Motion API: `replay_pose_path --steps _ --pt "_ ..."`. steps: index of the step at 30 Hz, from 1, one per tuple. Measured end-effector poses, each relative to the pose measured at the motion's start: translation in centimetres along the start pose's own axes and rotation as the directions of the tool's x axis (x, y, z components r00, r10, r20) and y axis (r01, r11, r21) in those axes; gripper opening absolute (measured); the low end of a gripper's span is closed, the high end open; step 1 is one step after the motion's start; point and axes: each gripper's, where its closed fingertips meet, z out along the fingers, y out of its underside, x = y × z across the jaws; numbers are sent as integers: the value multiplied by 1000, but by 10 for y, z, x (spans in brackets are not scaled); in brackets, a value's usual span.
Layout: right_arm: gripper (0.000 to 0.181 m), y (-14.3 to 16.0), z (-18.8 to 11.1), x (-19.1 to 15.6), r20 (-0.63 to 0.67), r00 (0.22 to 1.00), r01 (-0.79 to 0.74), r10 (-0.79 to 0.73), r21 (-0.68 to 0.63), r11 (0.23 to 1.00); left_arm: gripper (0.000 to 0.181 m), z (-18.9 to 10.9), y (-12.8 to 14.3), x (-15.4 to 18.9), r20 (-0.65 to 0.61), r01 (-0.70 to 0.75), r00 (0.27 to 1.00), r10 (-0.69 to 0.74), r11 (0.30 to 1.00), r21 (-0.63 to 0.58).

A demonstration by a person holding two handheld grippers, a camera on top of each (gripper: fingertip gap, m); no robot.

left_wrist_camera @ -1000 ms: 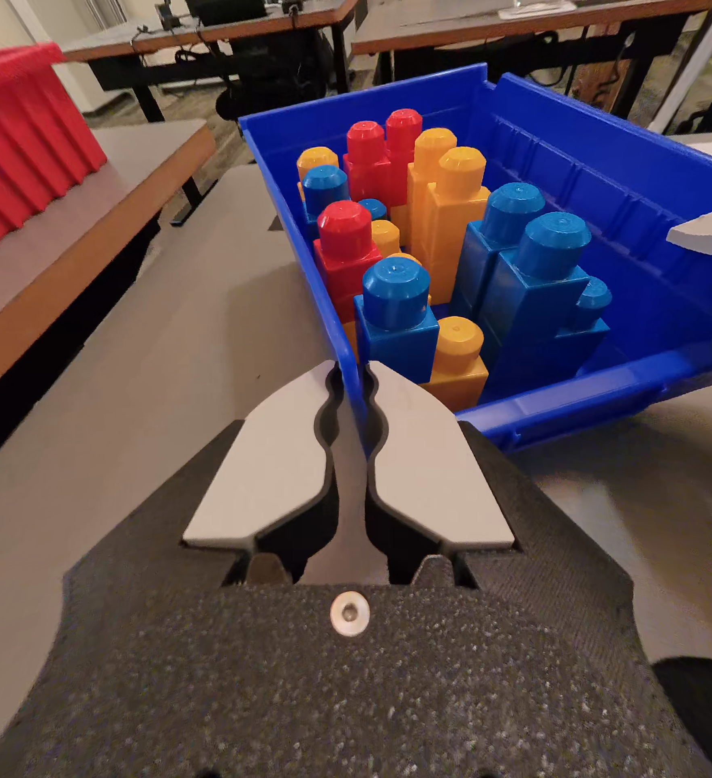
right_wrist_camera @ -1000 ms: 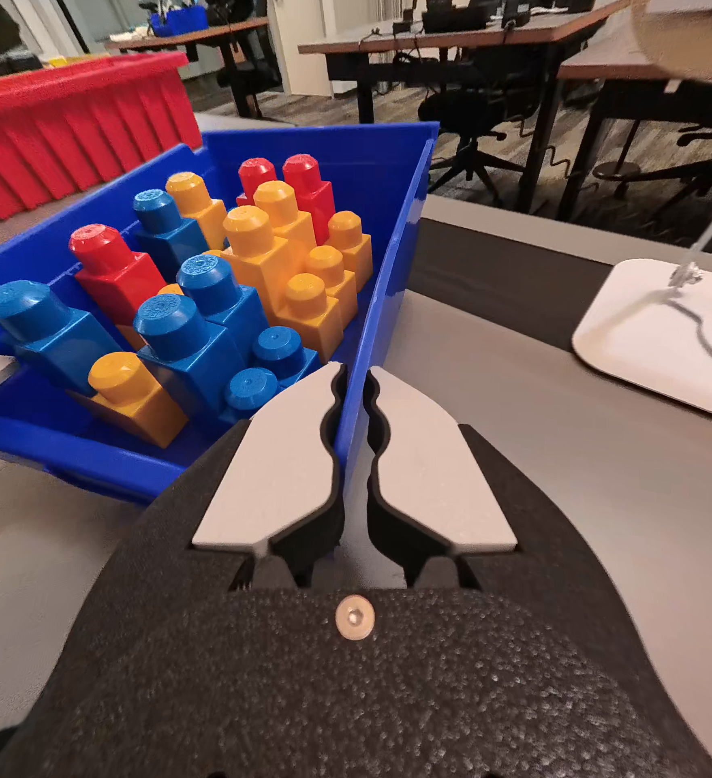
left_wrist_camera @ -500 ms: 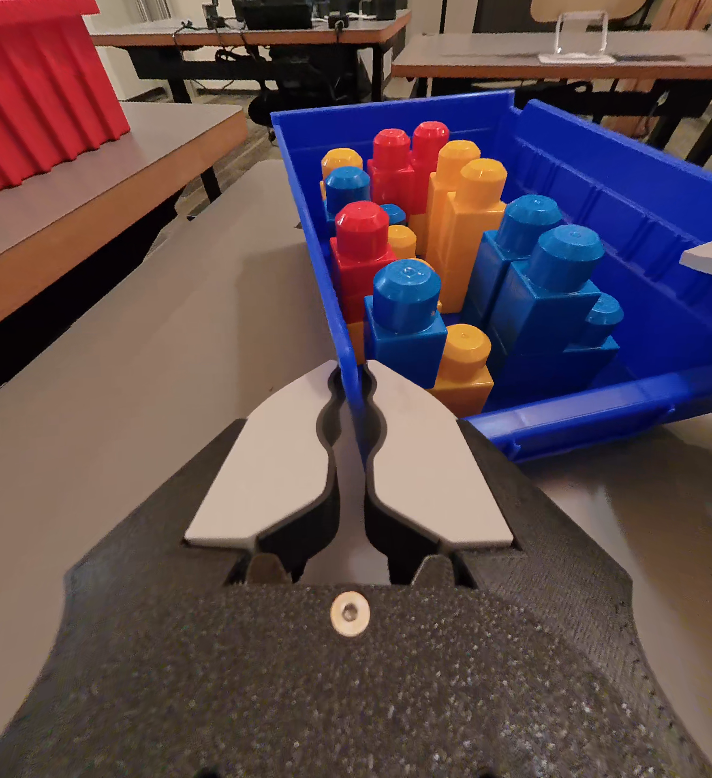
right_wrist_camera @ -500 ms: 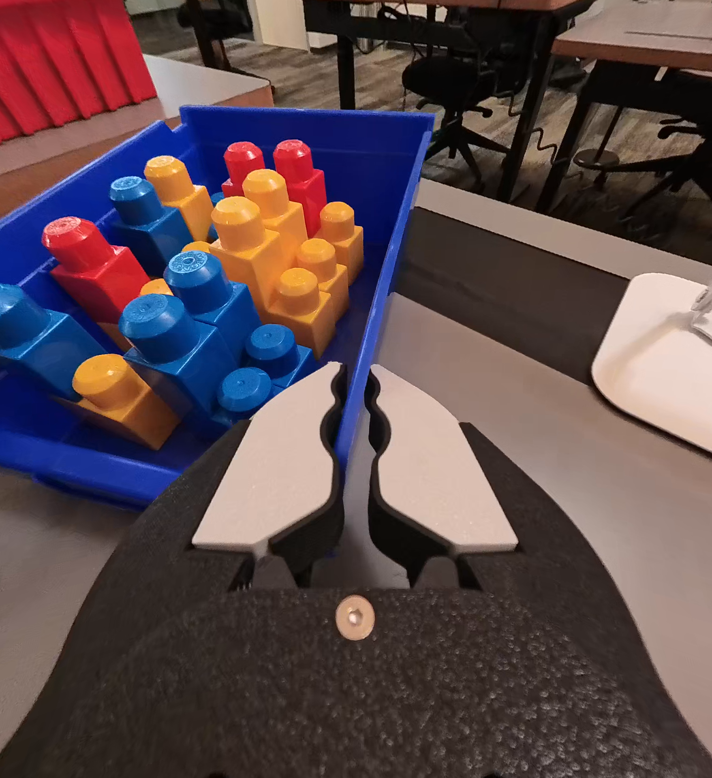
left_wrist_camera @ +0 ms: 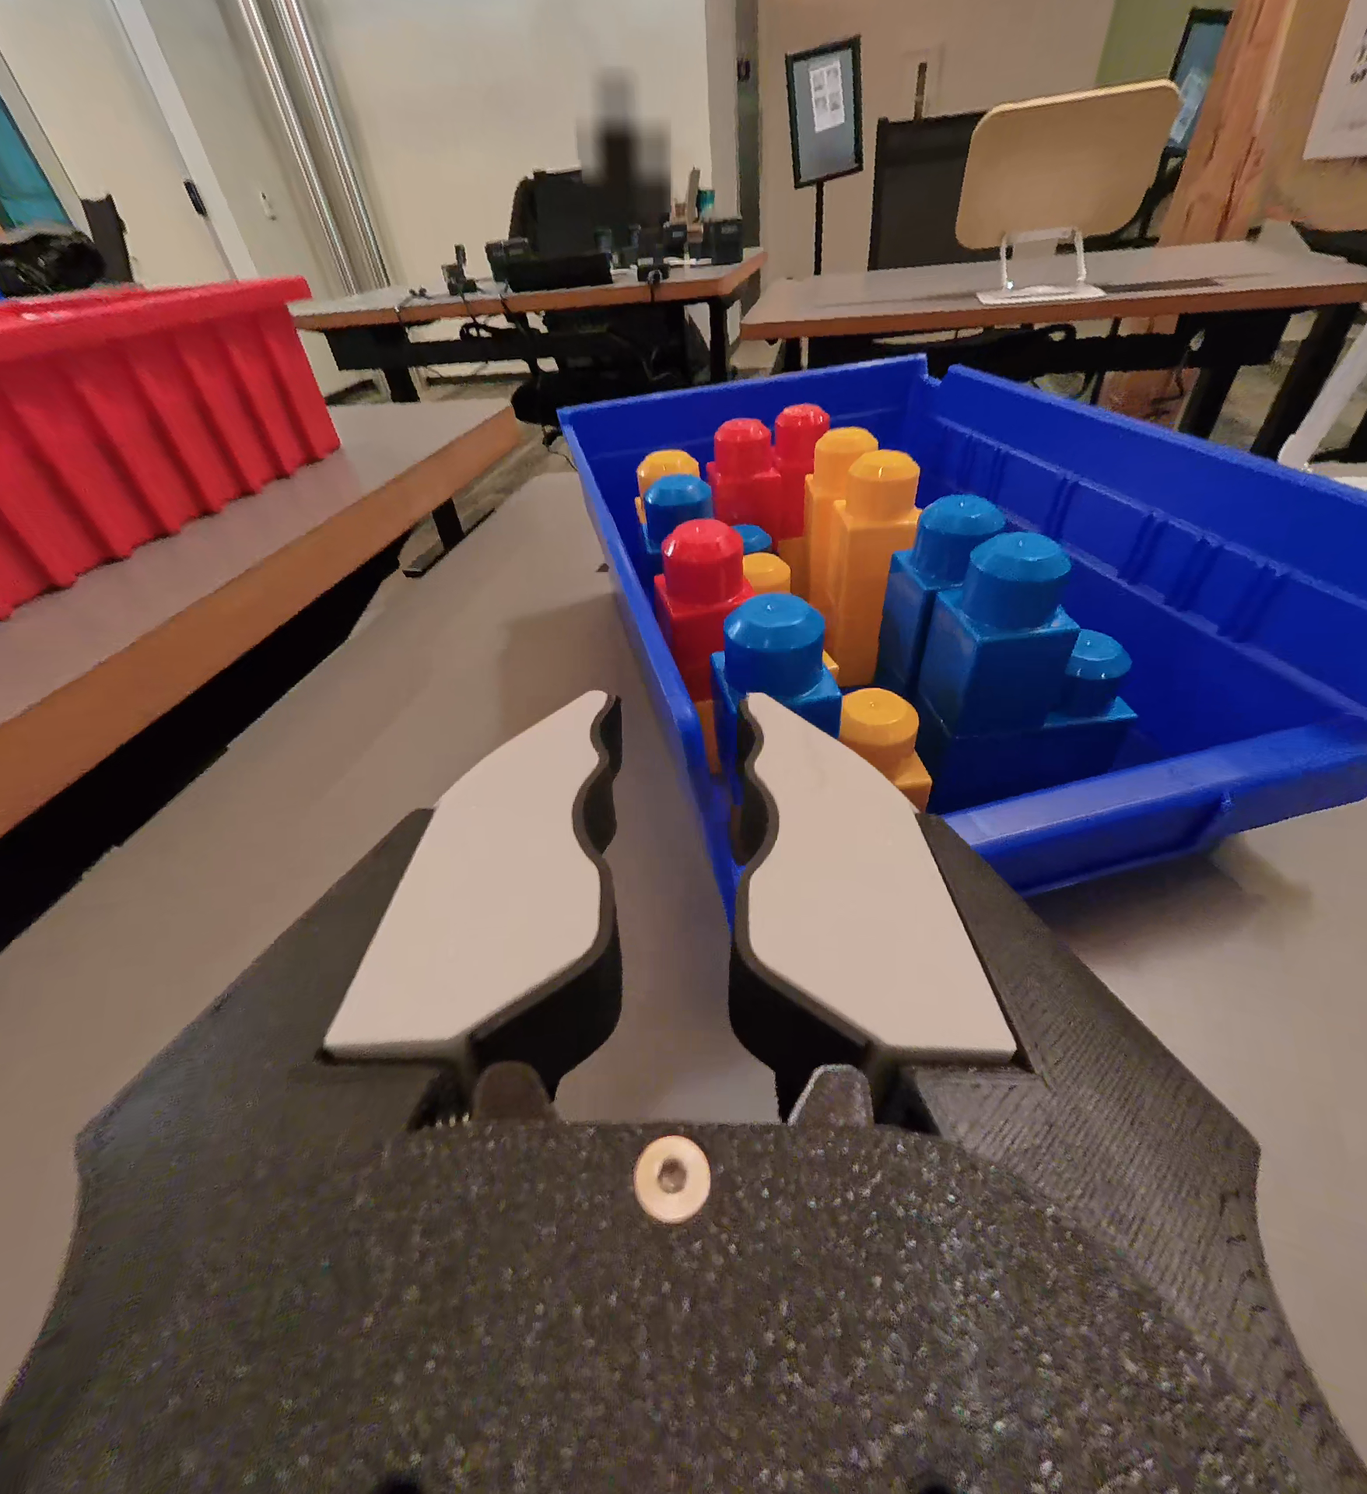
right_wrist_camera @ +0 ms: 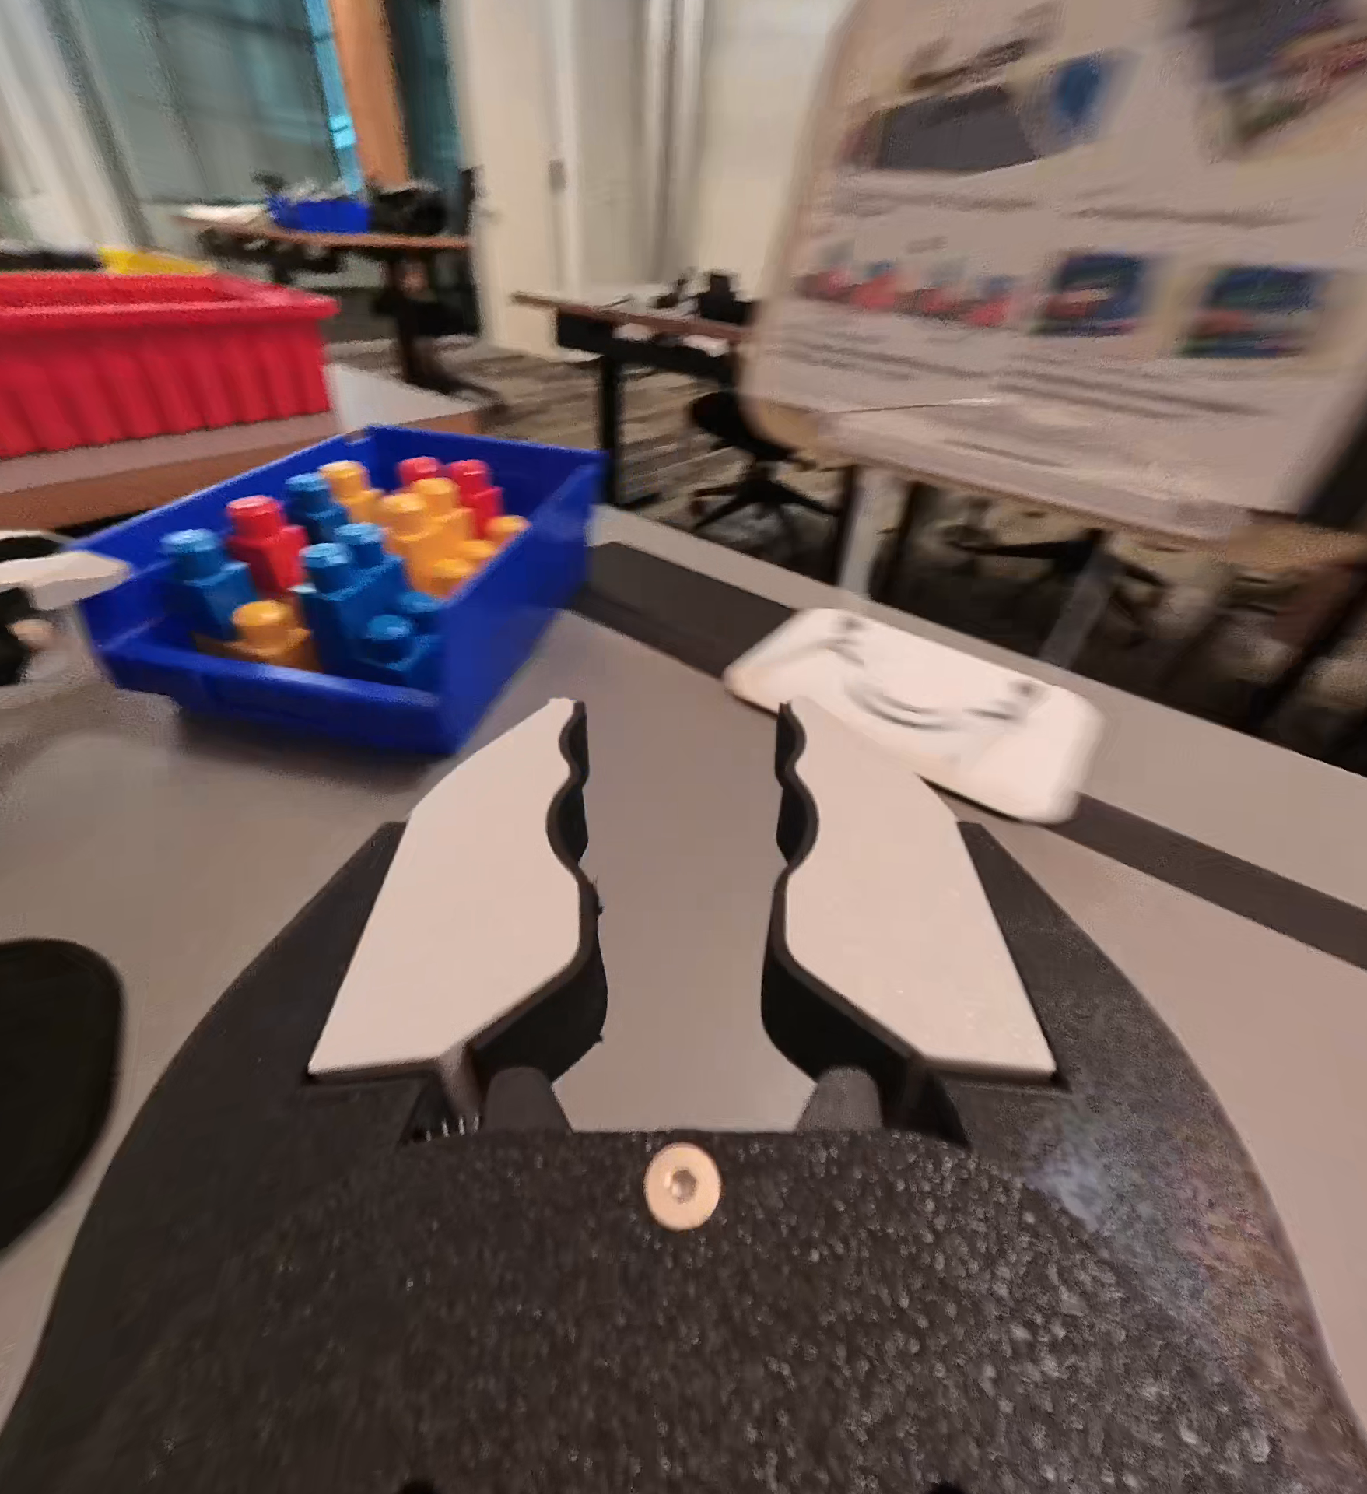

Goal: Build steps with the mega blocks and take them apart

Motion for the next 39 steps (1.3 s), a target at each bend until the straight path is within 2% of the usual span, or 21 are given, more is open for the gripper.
replay_pose_path --steps 3,5,7,9,11,13,14,15,17,18,20,21,24,27,30,35,37,39 --pt "48 6 -99 115 -315 948 35 -31 7 999 26 -9 -10 -3 11 2 1000 -2 999 44" --pt "51 25 -171 202 -528 847 42 -65 -56 998 25 -14 -16 -5 23 -11 1000 10 997 72" --pt "53 50 -241 282 -677 733 -19 -68 -120 993 24 -18 -21 -5 30 -27 999 24 995 97" --pt "62 82 -296 347 -761 645 -105 -62 -170 980 24 -20 -25 -2 26 -34 999 31 993 114" --pt "75 115 -314 381 -737 676 -201 -15 -204 958 23 -20 -27 3 21 -46 999 44 991 126" --pt "84 137 -309 392 -680 731 -268 54 -213 940 22 -19 -27 8 15 -62 998 61 990 125" --pt "80 144 -303 395 -652 754 -289 80 -219 932 23 -18 -26 11 10 -69 998 68 990 123" --pt "71 152 -299 398 -638 764 -313 95 -238 919 23 -17 -25 13 6 -74 997 74 990 119" --pt "36 172 -295 401 -653 749 -379 106 -292 878 22 -17 -23 17 0 -87 996 88 990 115" --pt "22 172 -292 398 -669 730 -409 137 -268 872 22 -17 -23 18 -2 -94 996 95 989 115" --pt "4 172 -293 389 -737 655 -460 170 -209 863 22 -18 -23 19 -5 -104 994 106 987 118" --pt "2 171 -292 380 -767 619 -470 169 -189 862 21 -18 -23 19 -6 -107 994 108 987 120" --pt "3 166 -277 340 -829 551 -449 95 -199 871 21 -19 -25 19 -5 -107 994 109 986 128" --pt "9 160 -246 311 -835 546 -410 68 -196 891 21 -19 -28 21 -11 -108 994 110 985 138" --pt "11 158 -221 312 -830 556 -405 41 -228 885 21 -20 -29 23 -18 -115 993 118 983 143" --pt "13 157 -209 314 -816 575 -399 58 -218 891 20 -24 -32 25 -14 -142 989 146 977 158" --pt "25 155 -211 308 -800 593 -394 94 -186 900 20 -25 -31 25 -14 -145 989 149 977 156" --pt "41 136 -220 300 -783 611 -350 120 -131 927 19 -25 -28 25 -22 -135 990 139 980 144"
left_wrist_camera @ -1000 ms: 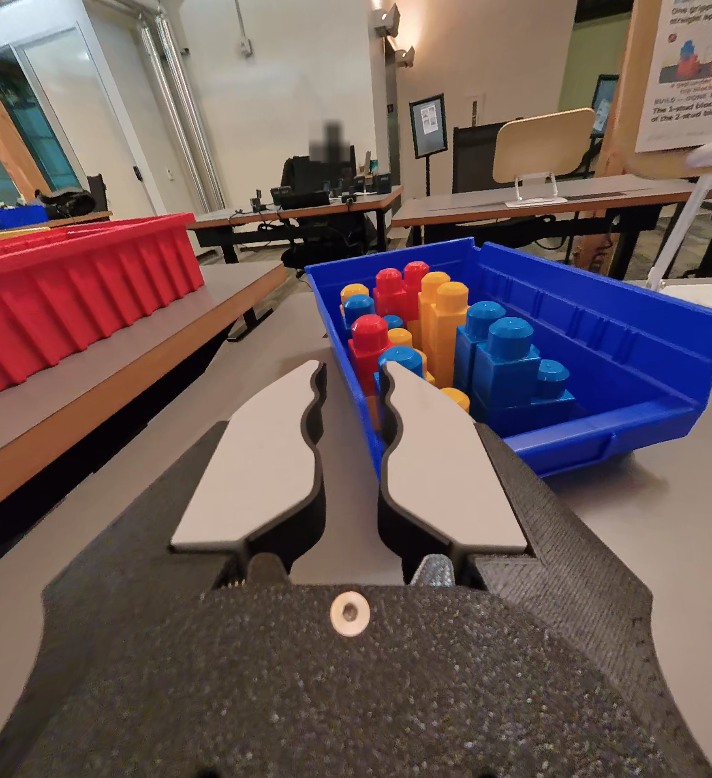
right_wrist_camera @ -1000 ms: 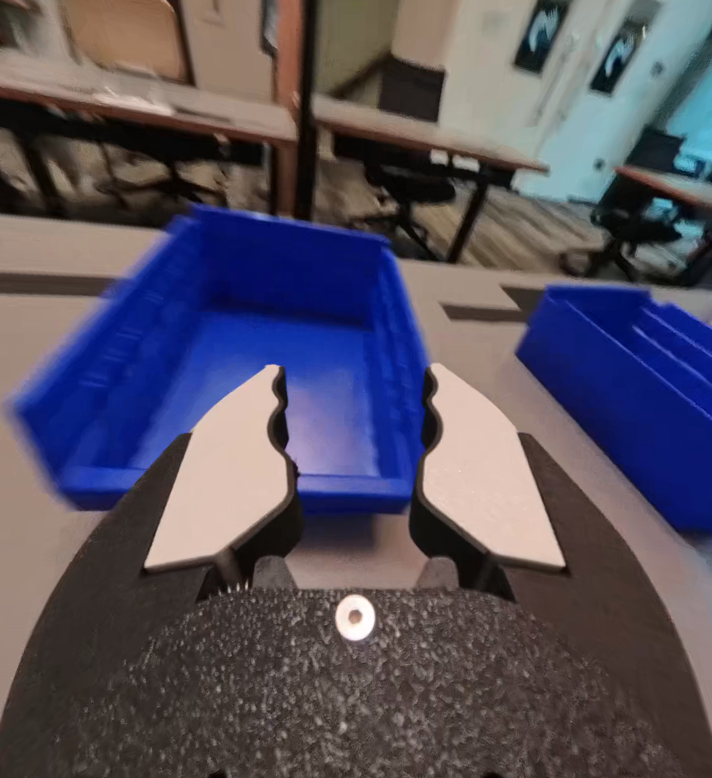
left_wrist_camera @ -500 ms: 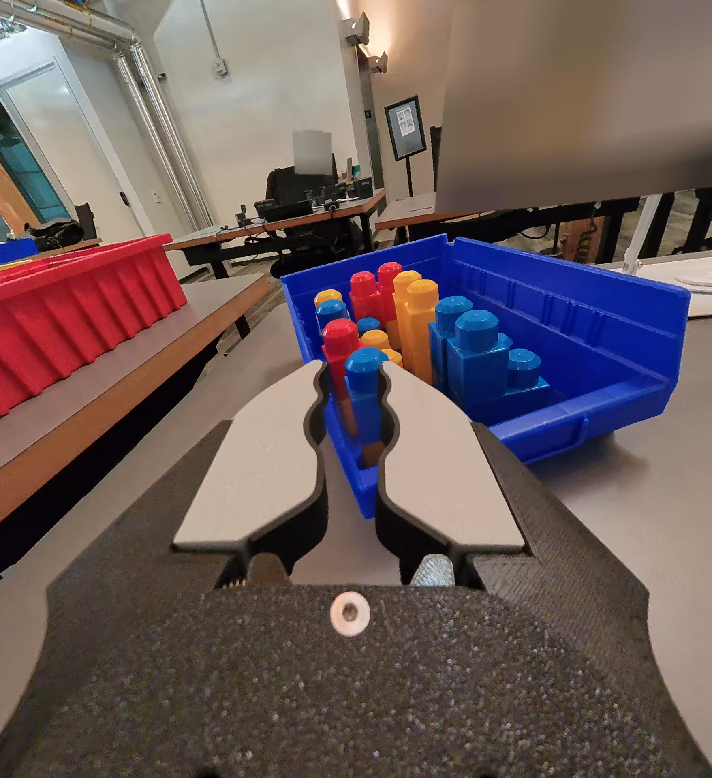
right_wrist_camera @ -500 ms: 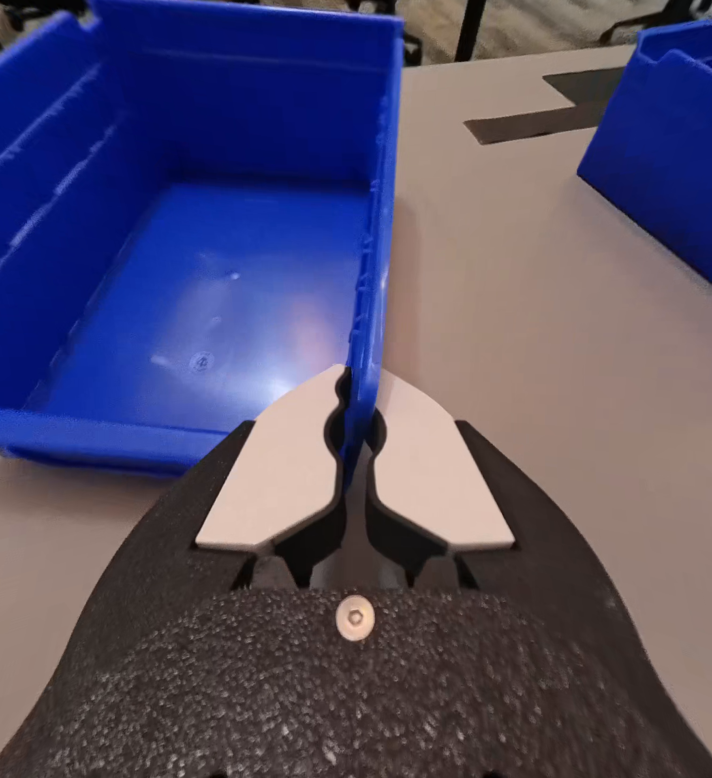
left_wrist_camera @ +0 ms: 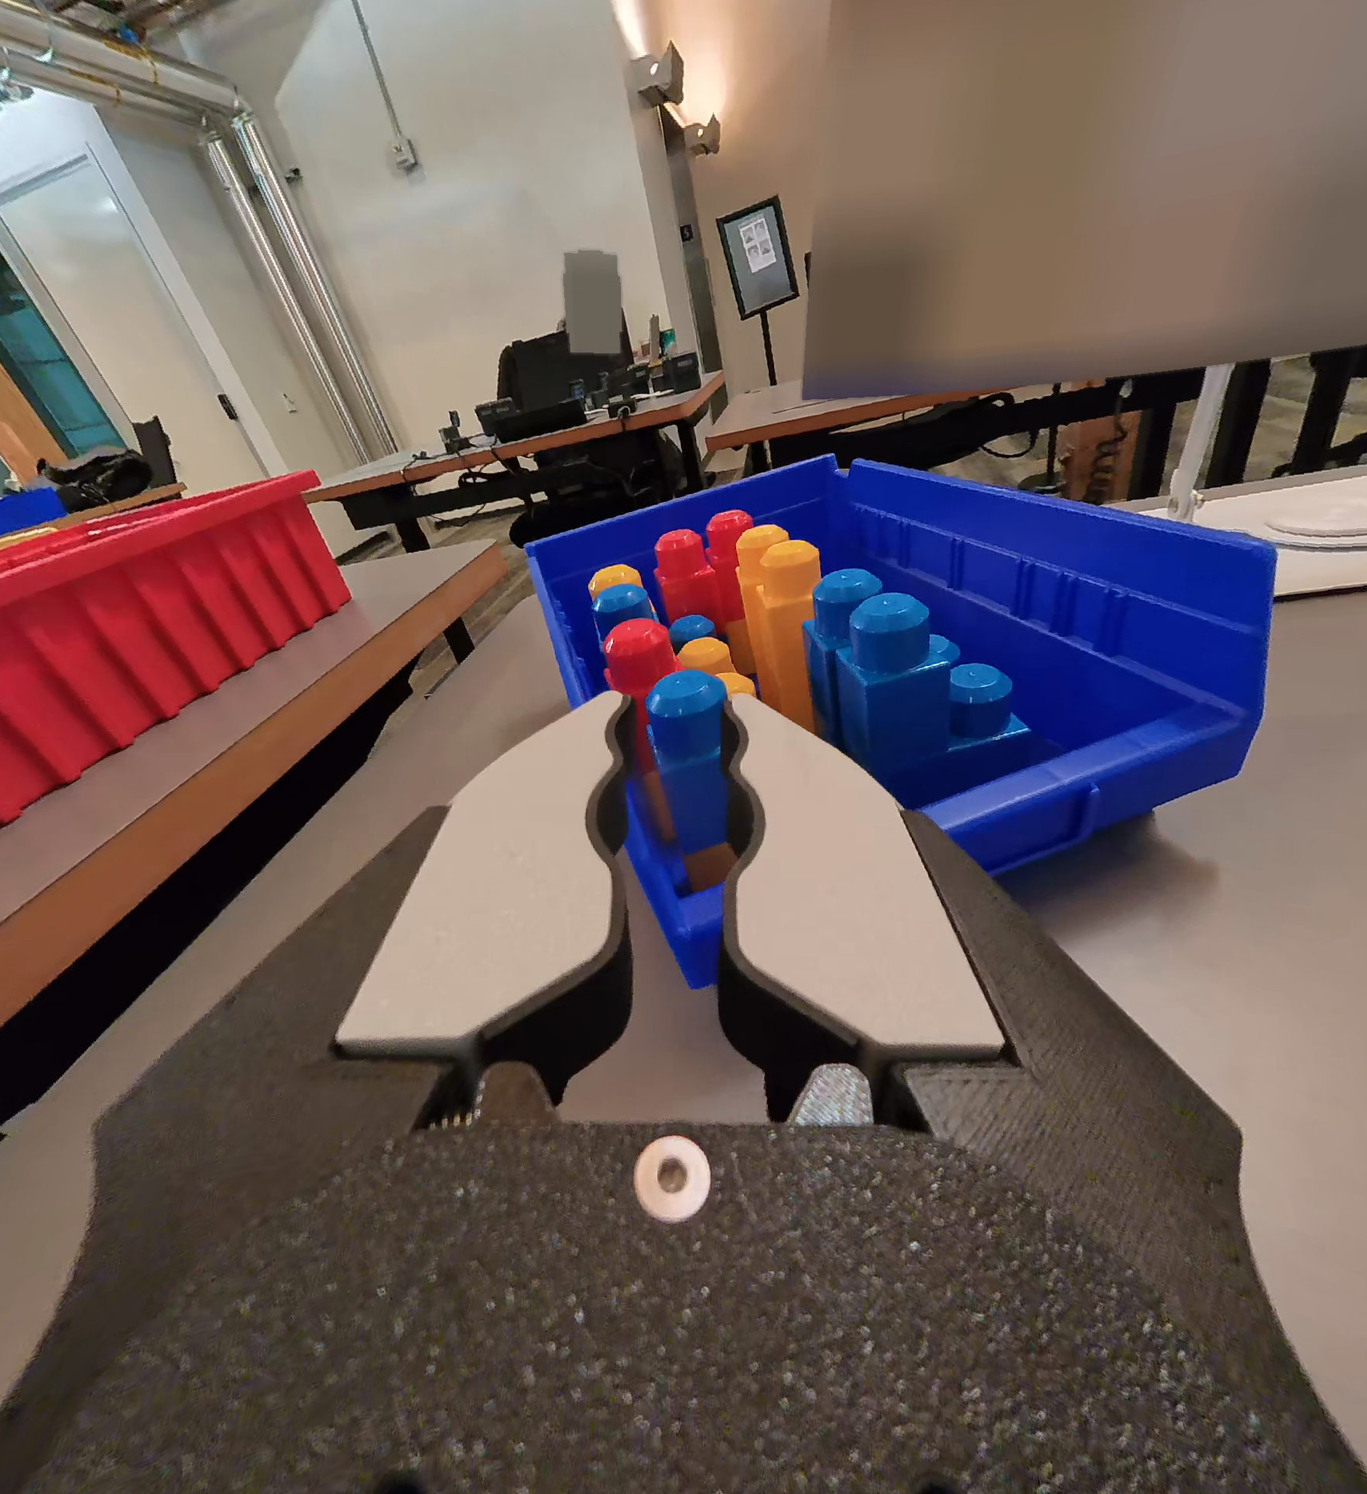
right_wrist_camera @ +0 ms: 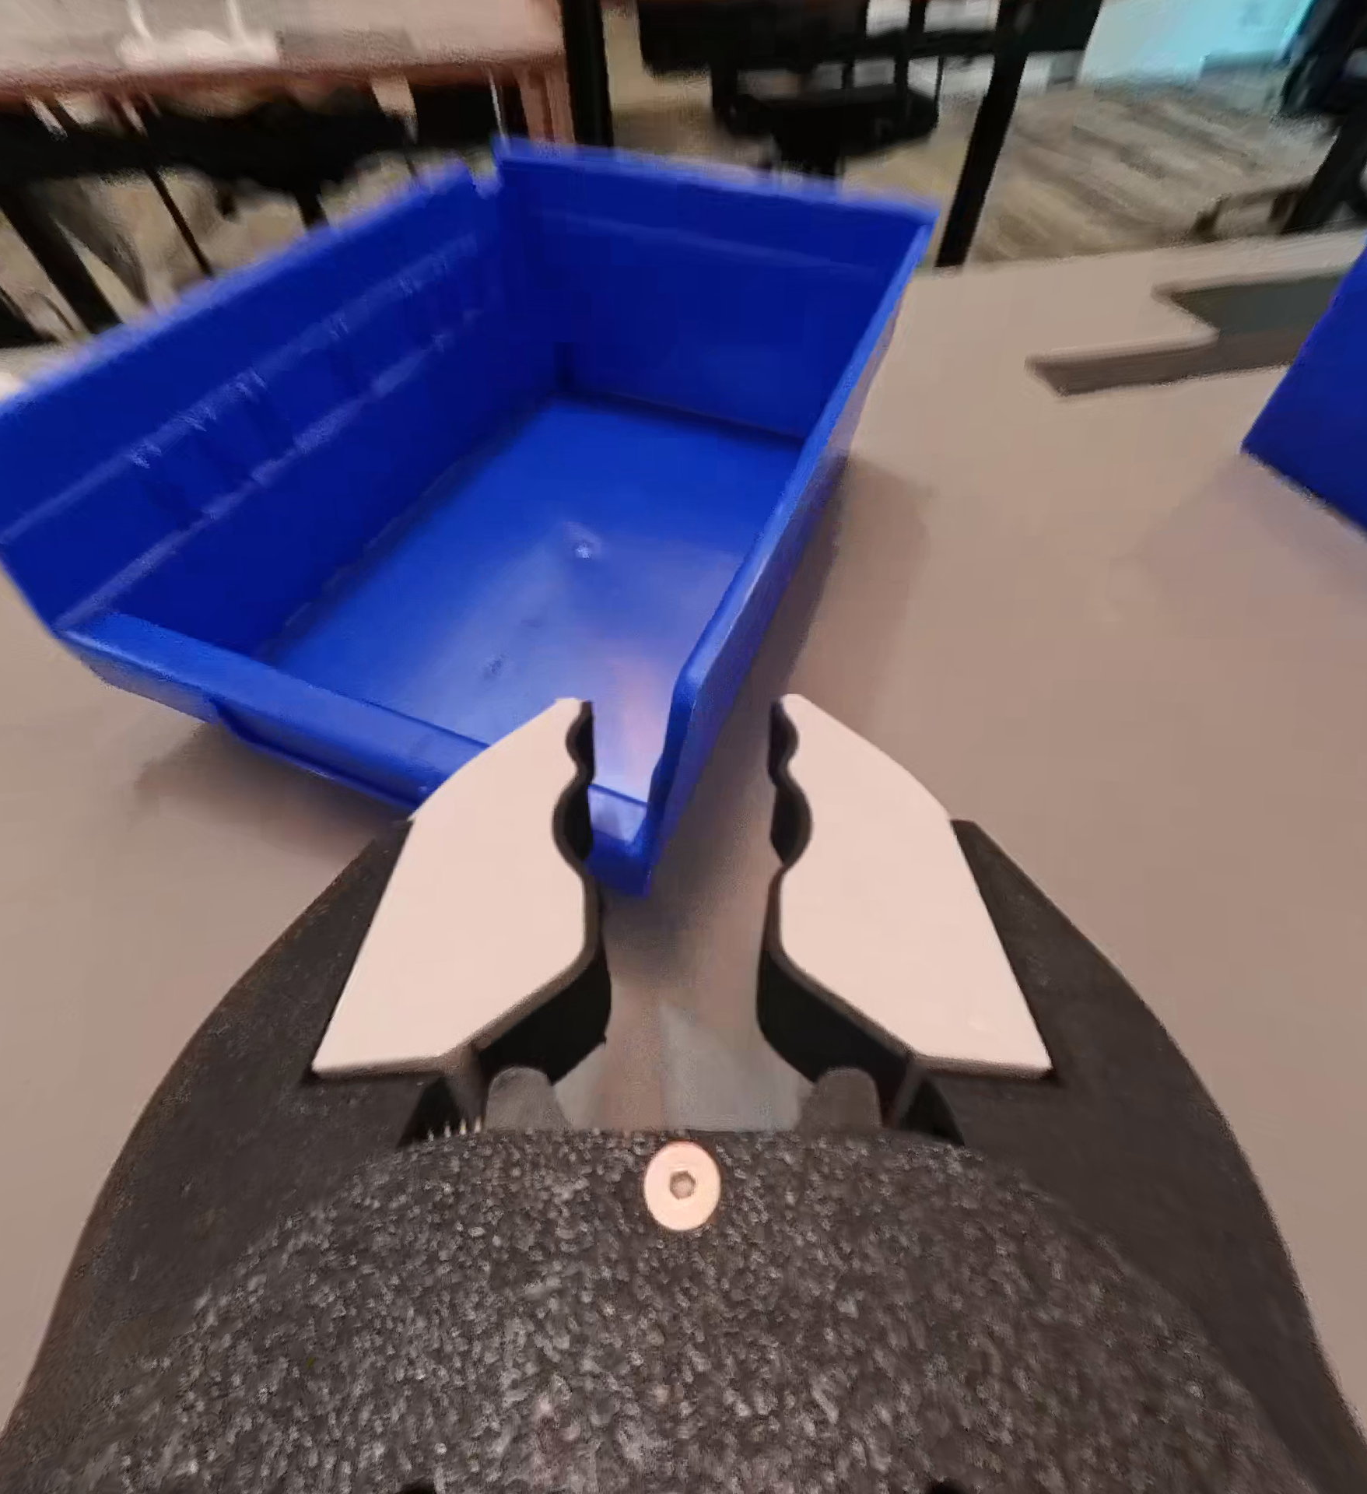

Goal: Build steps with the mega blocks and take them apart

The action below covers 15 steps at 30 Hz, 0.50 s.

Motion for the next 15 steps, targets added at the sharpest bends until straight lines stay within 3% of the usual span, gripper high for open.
replay_pose_path --steps 4,9,12,15 --pt "44 -49 -45 -31 123 992 9 -37 222 975 16 2 4 0 -1 23 1000 -23 1000 -21" --pt "32 -88 -53 -108 360 921 18 -148 339 941 15 1 3 3 -4 23 1000 -23 999 -24" --pt "17 -92 -44 -158 529 825 5 -199 346 938 13 0 -1 7 -20 14 1000 -14 1000 -20" --pt "12 -72 -26 -194 622 754 20 -213 302 953 13 6 -5 12 -66 -28 998 23 997 -71"
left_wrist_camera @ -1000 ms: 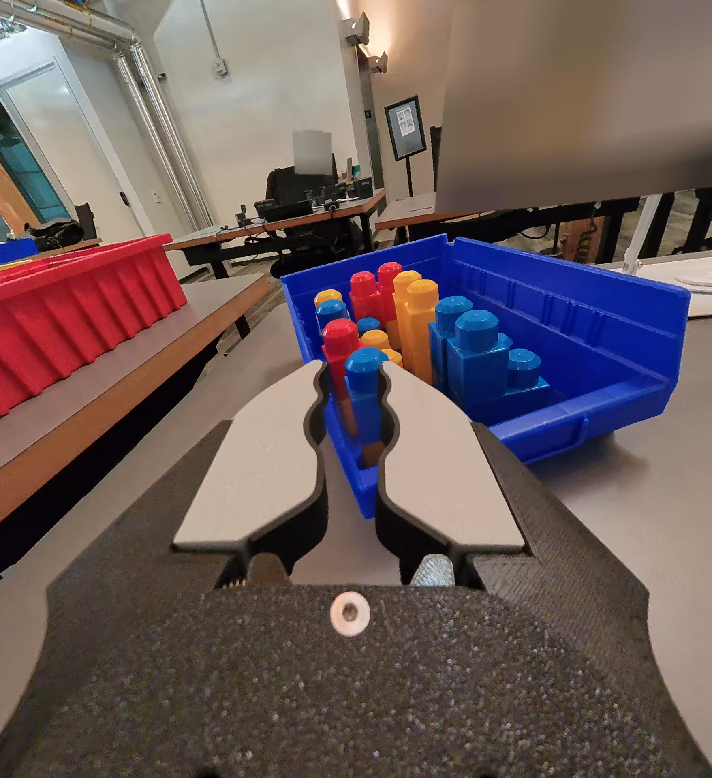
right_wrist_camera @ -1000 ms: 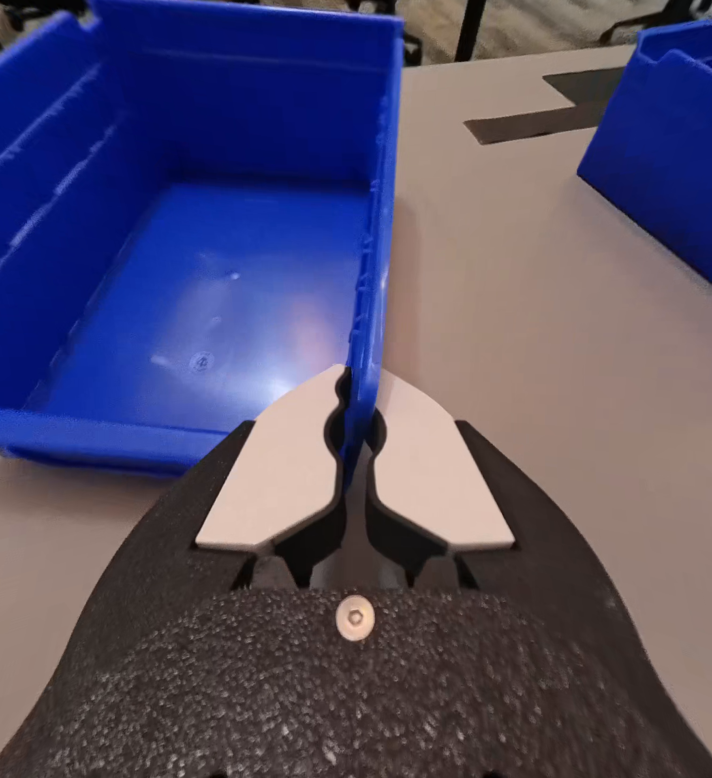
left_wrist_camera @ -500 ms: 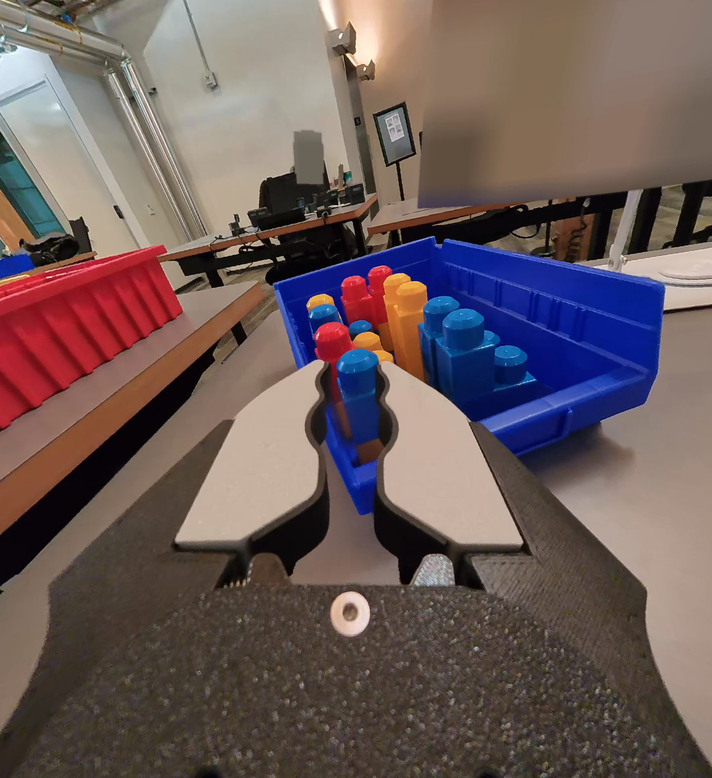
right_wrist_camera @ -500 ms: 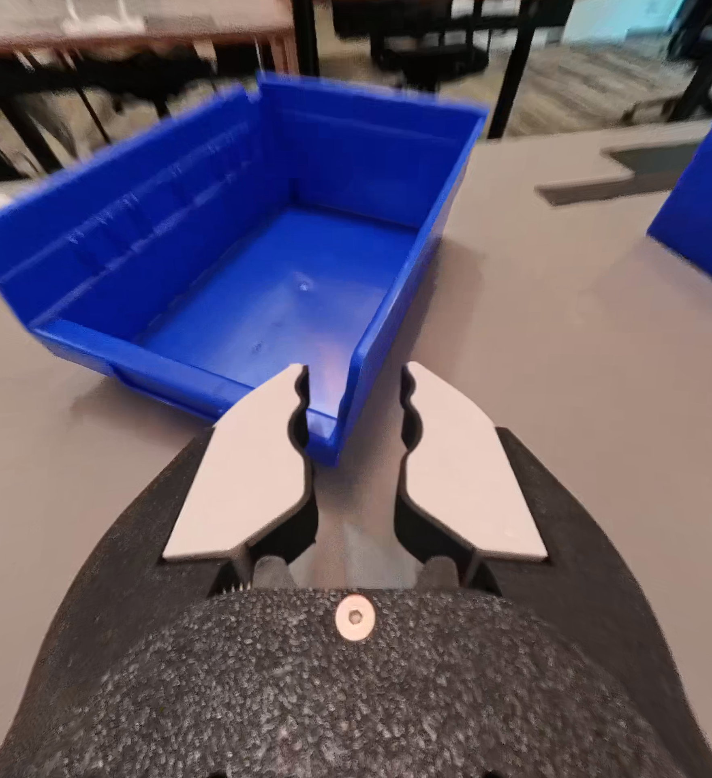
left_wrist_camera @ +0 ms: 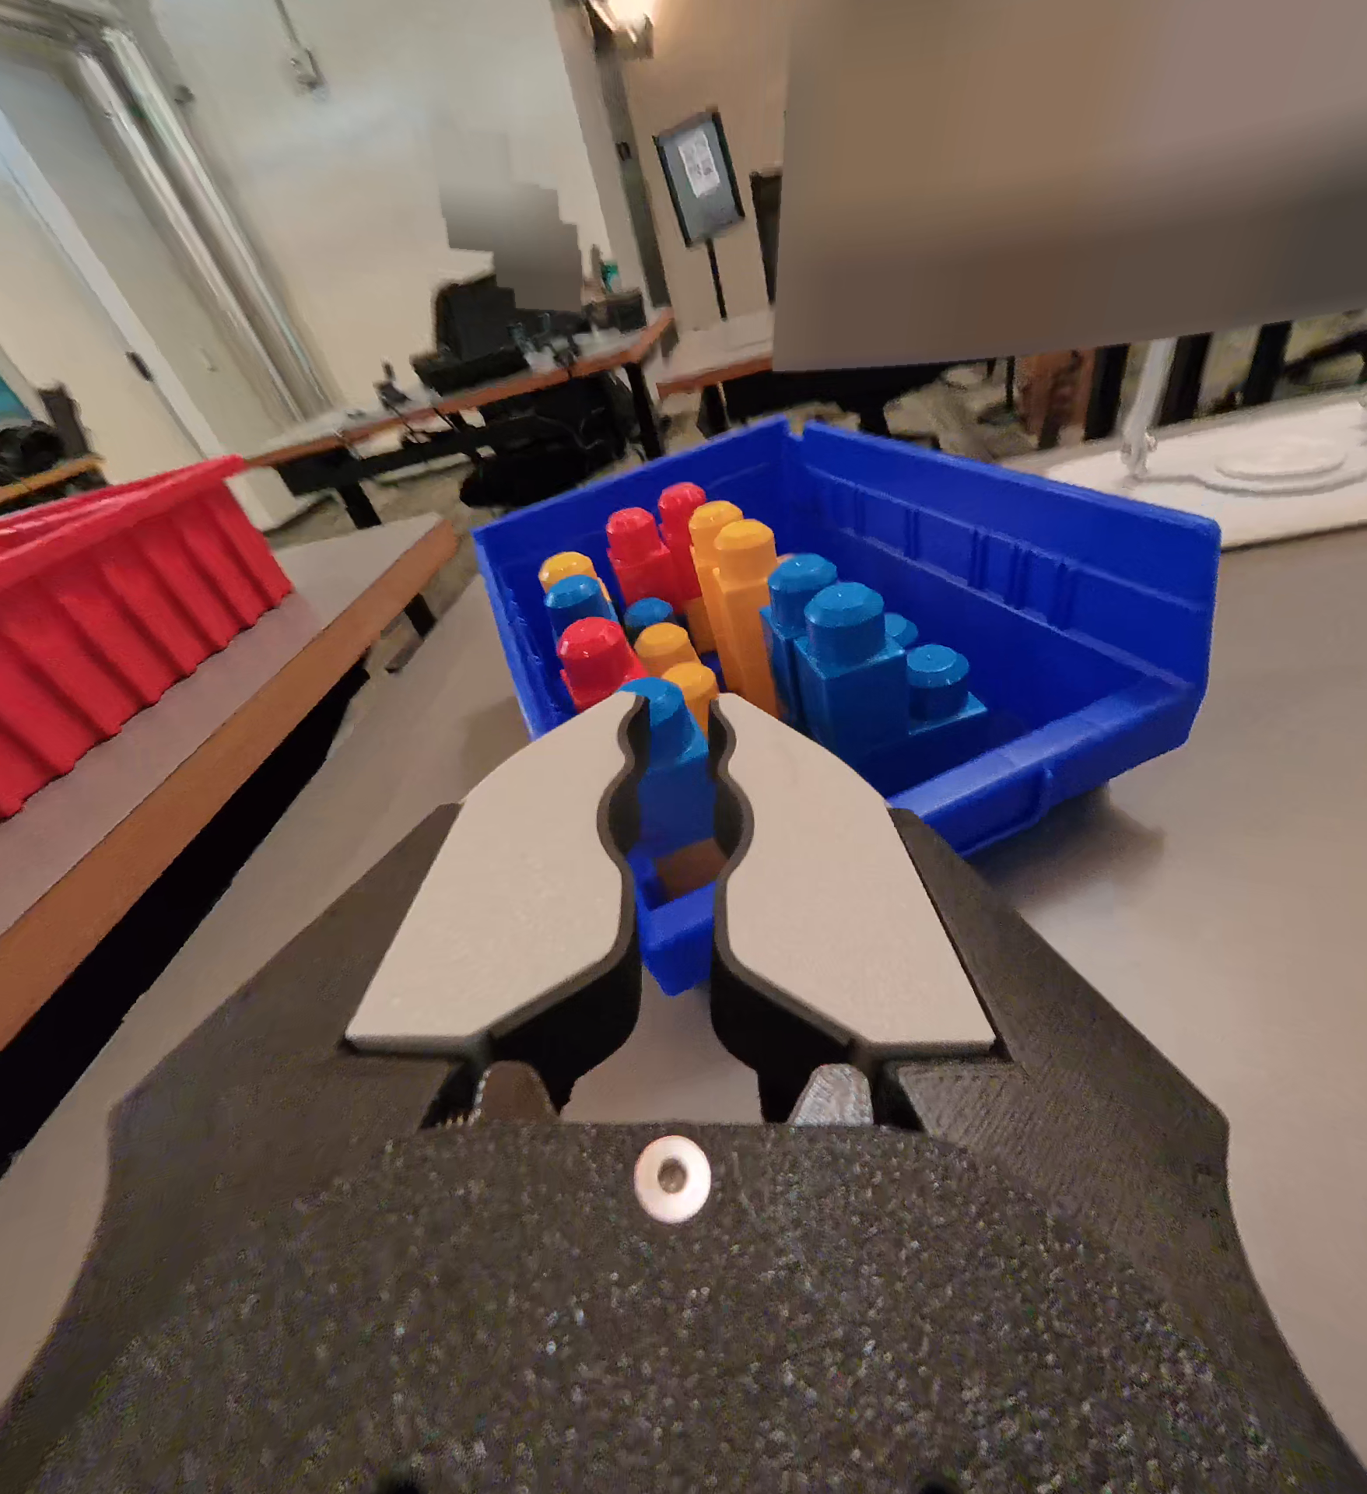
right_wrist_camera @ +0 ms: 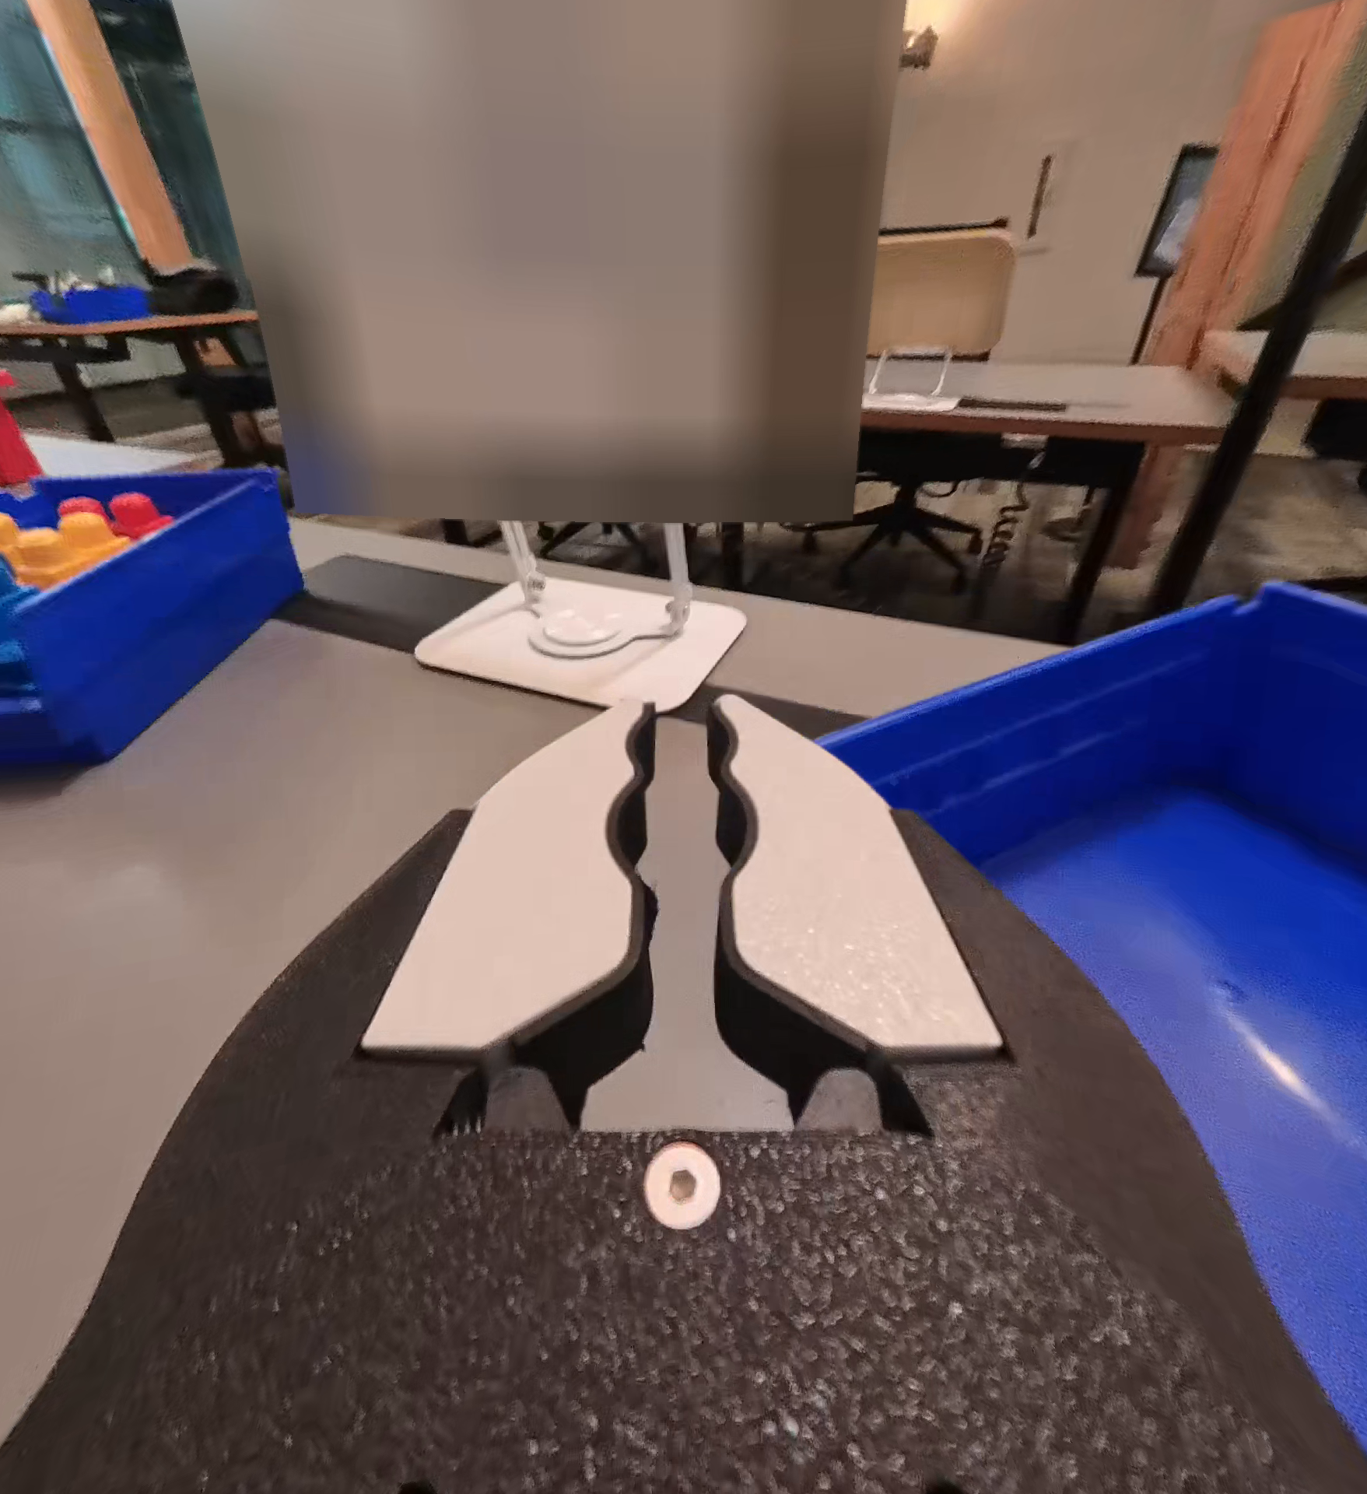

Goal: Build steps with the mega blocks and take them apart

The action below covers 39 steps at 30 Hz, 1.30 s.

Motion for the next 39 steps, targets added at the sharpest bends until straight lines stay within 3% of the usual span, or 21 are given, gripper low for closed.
replay_pose_path --steps 3,8,14,18,22,26,27,28,32,39 --pt "0 26 16 -14 47 999 2 -1 -31 1000 24 14 9 7 -118 -60 992 40 984 -170" --pt "0 48 19 -35 124 991 54 -44 -75 996 54 38 29 -3 -204 -229 966 158 890 -394" --pt "0 44 11 -41 160 987 25 -15 -58 998 49 51 51 -10 -339 -413 906 253 702 -580" --pt "0 41 6 -40 180 983 -35 44 -51 998 45 53 54 -11 -405 -455 883 238 649 -610" --pt "0 41 5 -39 194 977 -77 86 -53 996 44 56 54 -12 -423 -468 873 242 658 -590" --pt "0 41 5 -42 207 975 -73 82 -54 996 37 51 47 -11 -401 -422 890 216 723 -547" --pt "0 41 5 -43 211 974 -70 80 -55 996 26 50 43 -10 -394 -404 896 206 748 -527" --pt "0 42 5 -44 213 974 -69 79 -58 996 0 48 37 -11 -382 -385 902 202 775 -500" --pt "0 42 5 -51 235 969 -60 72 -57 997 0 40 17 -18 -335 -371 911 239 829 -419" --pt "0 47 6 -64 269 962 -28 47 -74 997 6 44 14 -17 -382 -429 880 281 816 -388"
